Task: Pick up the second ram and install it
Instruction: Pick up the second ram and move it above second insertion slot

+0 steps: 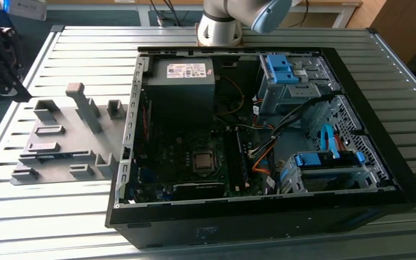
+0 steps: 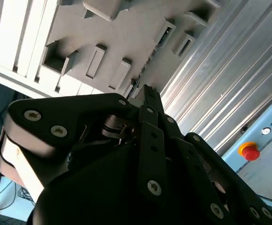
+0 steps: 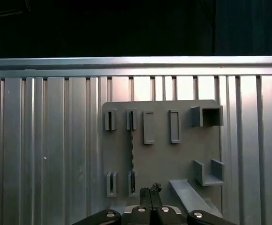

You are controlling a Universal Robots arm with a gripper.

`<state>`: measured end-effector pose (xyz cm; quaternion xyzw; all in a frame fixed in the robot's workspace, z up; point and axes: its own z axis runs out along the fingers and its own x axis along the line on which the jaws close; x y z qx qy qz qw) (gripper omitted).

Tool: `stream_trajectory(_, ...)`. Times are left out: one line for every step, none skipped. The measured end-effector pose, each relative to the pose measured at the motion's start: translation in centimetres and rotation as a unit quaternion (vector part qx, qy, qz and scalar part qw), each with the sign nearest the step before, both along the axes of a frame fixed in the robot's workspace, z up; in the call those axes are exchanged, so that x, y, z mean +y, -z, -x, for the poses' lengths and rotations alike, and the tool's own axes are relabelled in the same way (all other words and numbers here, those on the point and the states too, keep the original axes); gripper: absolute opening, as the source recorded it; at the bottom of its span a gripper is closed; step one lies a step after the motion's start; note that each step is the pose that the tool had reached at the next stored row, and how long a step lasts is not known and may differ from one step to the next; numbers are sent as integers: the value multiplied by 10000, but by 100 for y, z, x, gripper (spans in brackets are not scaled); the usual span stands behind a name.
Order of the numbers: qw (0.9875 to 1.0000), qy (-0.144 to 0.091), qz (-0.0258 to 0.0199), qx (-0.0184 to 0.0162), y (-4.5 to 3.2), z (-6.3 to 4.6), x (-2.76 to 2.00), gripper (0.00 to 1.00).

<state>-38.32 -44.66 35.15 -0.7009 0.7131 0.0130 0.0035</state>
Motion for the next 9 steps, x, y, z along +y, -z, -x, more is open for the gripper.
stream_trajectory(10000, -78, 0, 0, 3, 0, 0, 11)
stream_trajectory(9999, -147, 0, 0, 7, 0, 0, 11)
stream_trajectory(9998, -203, 0, 0, 11, 2, -2, 11)
stream_trajectory(9997, -224, 0, -1, 14, 4, -4, 11)
stream_trajectory(9997, -229, 0, -3, 16, 5, -5, 11)
stream_trajectory(9997, -230, 0, -2, 16, 5, -5, 11)
stream_trajectory(9997, -230, 0, -2, 16, 5, -5, 11)
stream_trajectory(9997, -230, 0, -2, 16, 5, -5, 11)
stream_trajectory(9997, -230, 0, -3, 16, 5, -5, 11)
